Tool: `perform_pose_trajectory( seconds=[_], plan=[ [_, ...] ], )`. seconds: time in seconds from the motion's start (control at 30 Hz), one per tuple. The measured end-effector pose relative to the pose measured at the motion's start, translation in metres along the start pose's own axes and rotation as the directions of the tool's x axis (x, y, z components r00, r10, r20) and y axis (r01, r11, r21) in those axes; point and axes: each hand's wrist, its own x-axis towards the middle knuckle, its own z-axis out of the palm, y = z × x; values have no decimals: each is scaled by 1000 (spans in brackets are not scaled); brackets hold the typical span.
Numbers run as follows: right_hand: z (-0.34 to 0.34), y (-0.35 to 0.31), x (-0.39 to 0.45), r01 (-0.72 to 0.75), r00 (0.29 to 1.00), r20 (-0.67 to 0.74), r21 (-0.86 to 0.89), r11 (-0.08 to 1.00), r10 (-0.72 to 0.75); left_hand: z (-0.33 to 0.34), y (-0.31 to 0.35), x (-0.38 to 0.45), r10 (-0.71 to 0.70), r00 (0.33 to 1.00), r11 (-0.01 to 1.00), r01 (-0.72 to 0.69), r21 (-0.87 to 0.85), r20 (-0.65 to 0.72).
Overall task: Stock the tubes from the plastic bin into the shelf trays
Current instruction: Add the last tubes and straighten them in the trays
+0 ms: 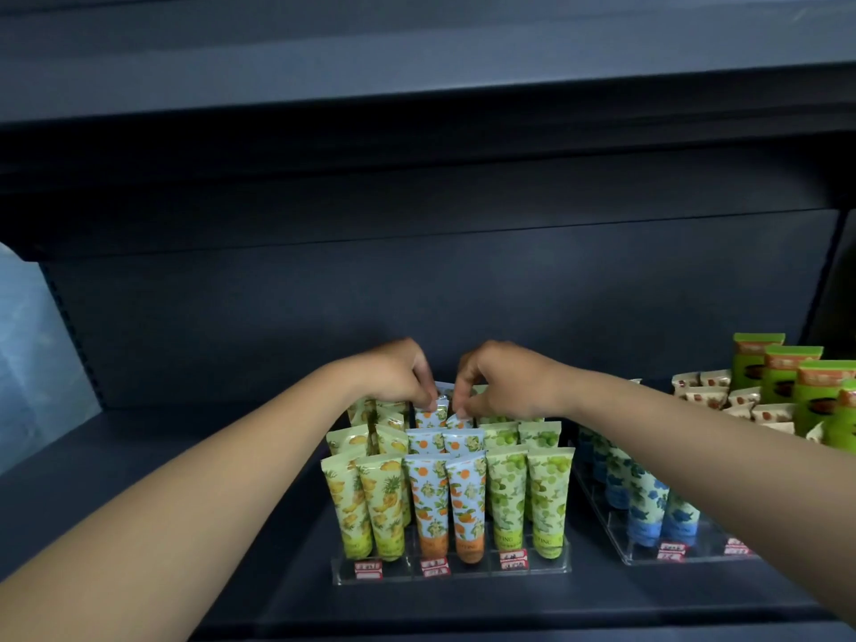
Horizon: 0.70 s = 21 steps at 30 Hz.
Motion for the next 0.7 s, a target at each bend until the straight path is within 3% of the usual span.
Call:
perform_pose_trajectory(
  seconds=[0.7],
  plan=[
    [7,-6,6,-68,996,-53,-59,996,65,-3,6,-21,60,998,997,-60,39,-8]
  ],
)
